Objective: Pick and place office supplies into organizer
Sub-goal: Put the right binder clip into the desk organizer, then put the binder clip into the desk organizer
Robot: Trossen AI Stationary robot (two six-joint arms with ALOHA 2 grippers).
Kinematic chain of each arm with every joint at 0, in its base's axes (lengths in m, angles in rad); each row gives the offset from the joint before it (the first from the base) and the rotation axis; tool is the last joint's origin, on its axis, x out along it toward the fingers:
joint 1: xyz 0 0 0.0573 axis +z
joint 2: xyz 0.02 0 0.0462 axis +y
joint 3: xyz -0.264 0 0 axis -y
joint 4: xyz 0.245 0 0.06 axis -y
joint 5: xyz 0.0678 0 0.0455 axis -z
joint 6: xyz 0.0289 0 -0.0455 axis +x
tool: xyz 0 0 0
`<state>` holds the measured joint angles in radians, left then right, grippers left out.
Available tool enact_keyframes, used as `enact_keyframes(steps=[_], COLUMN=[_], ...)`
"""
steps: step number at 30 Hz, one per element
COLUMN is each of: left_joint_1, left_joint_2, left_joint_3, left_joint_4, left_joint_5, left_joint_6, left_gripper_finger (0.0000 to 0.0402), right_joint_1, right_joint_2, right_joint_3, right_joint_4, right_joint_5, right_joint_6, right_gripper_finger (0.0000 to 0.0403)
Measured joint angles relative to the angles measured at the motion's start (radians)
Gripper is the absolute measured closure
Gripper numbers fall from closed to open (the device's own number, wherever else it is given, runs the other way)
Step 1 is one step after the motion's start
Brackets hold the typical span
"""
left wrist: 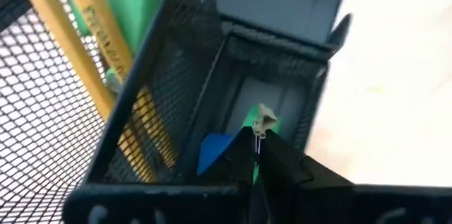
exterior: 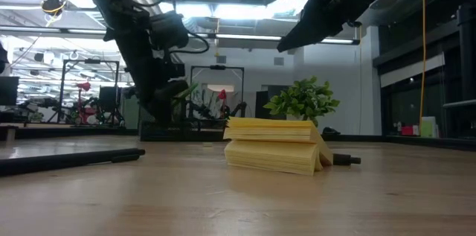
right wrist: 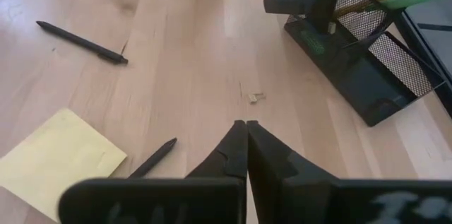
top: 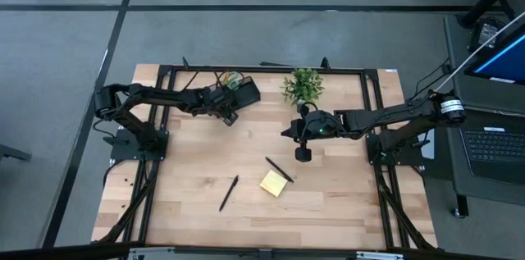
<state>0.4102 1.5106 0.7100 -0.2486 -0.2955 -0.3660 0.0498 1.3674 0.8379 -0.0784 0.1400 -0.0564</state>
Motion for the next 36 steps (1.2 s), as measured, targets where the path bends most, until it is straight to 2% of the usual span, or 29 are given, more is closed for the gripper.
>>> enact_keyframes(steps=[11, 15, 21, 26, 31, 36], left_joint_1=[0.000, -0.004, -0.046, -0.115, -0.212, -0.311], left_joint_2=[-0.009, -0.009, -0.032, -0.121, -0.233, -0.278], left_joint_3=[0.037, 0.065, 0.114, 0.122, 0.102, 0.045], left_joint_4=[-0.002, -0.021, -0.068, -0.066, -0.061, 0.014], left_joint_5=[0.056, 0.056, 0.086, 0.083, 0.078, 0.079], left_joint_6=[0.008, 0.048, 0.159, 0.227, 0.284, 0.408], left_gripper_finger=[0.0308, 0.0292, 0.0294, 0.0301, 0.0304, 0.0304], right_joint_1=[0.000, 0.000, 0.000, 0.000, 0.000, 0.001], right_joint_2=[0.000, 0.000, 0.000, 0.000, 0.000, 0.000], right_joint_3=[0.001, 0.001, 0.001, 0.001, 0.001, 0.001], right_joint_4=[-0.003, -0.004, -0.004, -0.008, -0.022, -0.022], right_joint_5=[-0.002, -0.002, -0.002, -0.002, -0.009, -0.021], right_joint_6=[0.000, 0.000, -0.010, -0.031, -0.035, -0.058], right_gripper_finger=[0.0393, 0.0393, 0.0393, 0.0393, 0.0393, 0.0393])
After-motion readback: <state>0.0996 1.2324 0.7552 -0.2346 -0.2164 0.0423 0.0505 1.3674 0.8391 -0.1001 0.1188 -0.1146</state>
